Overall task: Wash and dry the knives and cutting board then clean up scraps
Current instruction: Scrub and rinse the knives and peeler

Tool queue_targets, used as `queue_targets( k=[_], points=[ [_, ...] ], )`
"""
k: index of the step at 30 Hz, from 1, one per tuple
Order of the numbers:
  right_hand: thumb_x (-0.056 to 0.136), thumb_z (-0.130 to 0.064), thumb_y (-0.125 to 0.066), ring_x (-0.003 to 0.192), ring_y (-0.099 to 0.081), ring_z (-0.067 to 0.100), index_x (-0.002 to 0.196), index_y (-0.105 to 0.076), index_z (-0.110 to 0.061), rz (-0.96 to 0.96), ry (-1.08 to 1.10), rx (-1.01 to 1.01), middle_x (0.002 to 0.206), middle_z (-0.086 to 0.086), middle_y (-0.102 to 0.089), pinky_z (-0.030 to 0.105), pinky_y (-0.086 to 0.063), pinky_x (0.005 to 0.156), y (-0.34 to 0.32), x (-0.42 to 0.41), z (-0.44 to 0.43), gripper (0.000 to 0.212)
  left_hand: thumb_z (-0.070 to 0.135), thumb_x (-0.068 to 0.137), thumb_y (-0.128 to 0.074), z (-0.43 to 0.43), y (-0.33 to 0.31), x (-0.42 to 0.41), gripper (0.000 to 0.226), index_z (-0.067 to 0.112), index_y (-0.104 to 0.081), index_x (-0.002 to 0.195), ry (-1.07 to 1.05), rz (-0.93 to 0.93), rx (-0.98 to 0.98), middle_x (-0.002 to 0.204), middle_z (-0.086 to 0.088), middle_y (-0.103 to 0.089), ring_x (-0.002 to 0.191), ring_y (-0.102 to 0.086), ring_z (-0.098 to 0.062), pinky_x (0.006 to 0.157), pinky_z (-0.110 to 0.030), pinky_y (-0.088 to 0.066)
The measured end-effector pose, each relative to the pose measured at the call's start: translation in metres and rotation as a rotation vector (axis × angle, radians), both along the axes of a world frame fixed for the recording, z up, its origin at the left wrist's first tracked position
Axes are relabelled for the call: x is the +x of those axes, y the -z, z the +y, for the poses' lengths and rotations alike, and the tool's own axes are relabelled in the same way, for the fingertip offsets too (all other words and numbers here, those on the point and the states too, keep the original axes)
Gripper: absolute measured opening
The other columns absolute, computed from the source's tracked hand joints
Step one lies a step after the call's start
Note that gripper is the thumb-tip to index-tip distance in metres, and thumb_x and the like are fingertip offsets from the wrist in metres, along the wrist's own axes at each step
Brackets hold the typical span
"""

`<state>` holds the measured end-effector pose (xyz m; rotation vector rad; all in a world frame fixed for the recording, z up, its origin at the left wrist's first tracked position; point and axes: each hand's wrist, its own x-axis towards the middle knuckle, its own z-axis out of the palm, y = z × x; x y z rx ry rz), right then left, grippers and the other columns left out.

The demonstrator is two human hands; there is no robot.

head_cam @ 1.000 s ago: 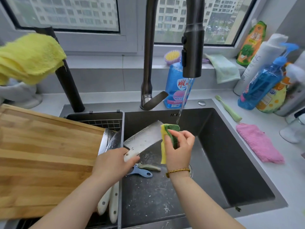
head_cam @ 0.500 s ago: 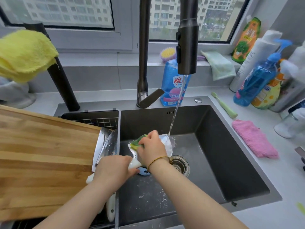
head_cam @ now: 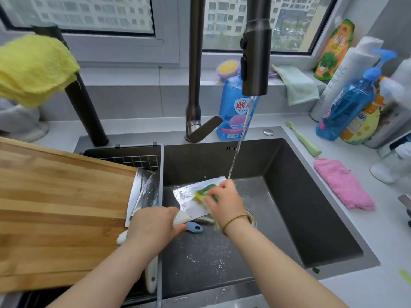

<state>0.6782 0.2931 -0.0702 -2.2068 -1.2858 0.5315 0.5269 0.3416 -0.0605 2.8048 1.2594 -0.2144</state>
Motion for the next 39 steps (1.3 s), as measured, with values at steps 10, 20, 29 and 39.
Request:
queue_targets(
  k=[10,20,29,39],
  points=[
    [0.092,-0.021,-0.050,0.084,-0.044,0.016,0.105,-0.066,-0.007,-0.008,-0.032,0.026,0.101,-0.001,-0.033,0.021,-0.036,0.077,-0.004,0.002,-0.006,0.025,0.058,0.088,-0.040,-0.004,0.000,0.015,0.028,0.030,-0.044,0.088,0.001,-0.003,-0.011,0.104,0.003,-0.065,0.103,-0.059,-0.016,0.066,-0.025,-0.031],
    [0.093,-0.026,-0.050,0.086,-0.040,0.015,0.108,-0.065,-0.009,-0.087,-0.094,-0.023,0.102,-0.002,-0.028,0.019,-0.036,0.081,0.000,0.001,0.001,0.027,0.059,0.087,-0.042,-0.009,0.004,0.029,0.037,0.025,-0.054,0.098,0.045,0.056,-0.021,0.107,0.003,-0.065,0.104,-0.059,-0.017,0.067,-0.025,-0.031],
    [0.092,-0.026,-0.050,0.105,-0.048,0.024,0.106,-0.065,-0.010,-0.030,0.227,-0.062,0.105,0.002,-0.035,0.023,-0.035,0.080,0.005,0.052,0.000,0.026,0.060,0.087,-0.041,-0.004,0.004,0.025,0.045,0.030,-0.052,0.118,0.023,0.033,-0.021,0.111,0.006,-0.065,0.105,-0.059,-0.015,0.077,-0.026,-0.042],
    [0.095,-0.013,-0.043,0.088,-0.052,0.023,0.116,-0.052,-0.003,0.807,0.626,0.185,0.086,0.006,-0.055,0.032,-0.046,0.076,0.000,0.082,-0.028,0.025,0.059,0.086,-0.044,-0.001,0.007,0.021,0.046,0.030,-0.048,0.121,-0.079,-0.086,-0.140,0.112,0.008,-0.062,0.103,-0.058,-0.012,0.067,-0.018,-0.033]
  ],
)
